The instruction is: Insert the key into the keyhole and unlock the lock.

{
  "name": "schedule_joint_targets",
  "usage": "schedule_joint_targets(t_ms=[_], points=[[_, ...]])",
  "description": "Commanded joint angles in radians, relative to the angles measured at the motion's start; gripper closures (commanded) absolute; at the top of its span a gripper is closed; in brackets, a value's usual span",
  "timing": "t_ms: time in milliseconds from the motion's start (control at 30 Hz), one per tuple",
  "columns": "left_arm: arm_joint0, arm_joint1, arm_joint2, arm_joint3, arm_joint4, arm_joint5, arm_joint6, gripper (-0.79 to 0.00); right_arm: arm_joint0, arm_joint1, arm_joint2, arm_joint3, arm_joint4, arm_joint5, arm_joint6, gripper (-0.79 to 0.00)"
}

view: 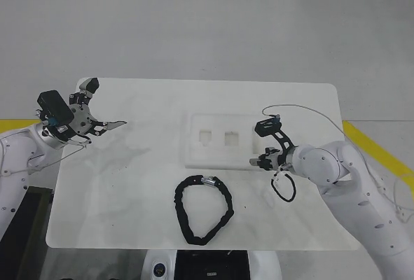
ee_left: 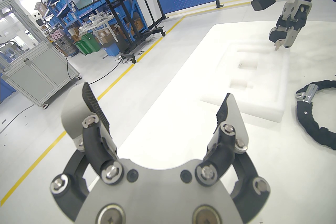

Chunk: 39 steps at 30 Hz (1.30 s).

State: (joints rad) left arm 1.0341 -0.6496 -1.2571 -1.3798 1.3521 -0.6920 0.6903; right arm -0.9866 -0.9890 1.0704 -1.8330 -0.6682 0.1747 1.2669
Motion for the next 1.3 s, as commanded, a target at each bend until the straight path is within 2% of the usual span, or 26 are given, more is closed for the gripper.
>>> schedule_joint_targets(t_ms=[0,267,367,433,500,1033,1267], points=[[0.0,0.0,0.0,0.0,0.0,0.0,0.0,-0.785,0.0,0.0,-0.001,-0.004,-0.016,0.009,0.005,-0.369],[0.0,0.0,0.0,0.0,0.0,0.0,0.0,-0.785,-0.005,0.0,-0.004,-0.011,-0.044,0.024,0.012,-0.231],[0.0,0.0,0.0,0.0,0.0,0.0,0.0,-0.785,-0.004,-0.002,-0.006,-0.011,-0.05,0.026,0.013,-0.148],[0.0,0.0,0.0,0.0,0.0,0.0,0.0,-0.785,-0.003,-0.002,-0.007,-0.011,-0.053,0.029,0.012,-0.055],[0.0,0.0,0.0,0.0,0.0,0.0,0.0,-0.785,-0.001,-0.003,-0.008,-0.01,-0.058,0.03,0.012,0.0],[0.0,0.0,0.0,0.0,0.0,0.0,0.0,-0.785,-0.003,0.001,0.035,-0.056,-0.087,0.05,0.046,0.0],[0.0,0.0,0.0,0.0,0.0,0.0,0.0,-0.785,0.005,0.004,0.039,-0.059,-0.176,0.08,0.081,0.0]])
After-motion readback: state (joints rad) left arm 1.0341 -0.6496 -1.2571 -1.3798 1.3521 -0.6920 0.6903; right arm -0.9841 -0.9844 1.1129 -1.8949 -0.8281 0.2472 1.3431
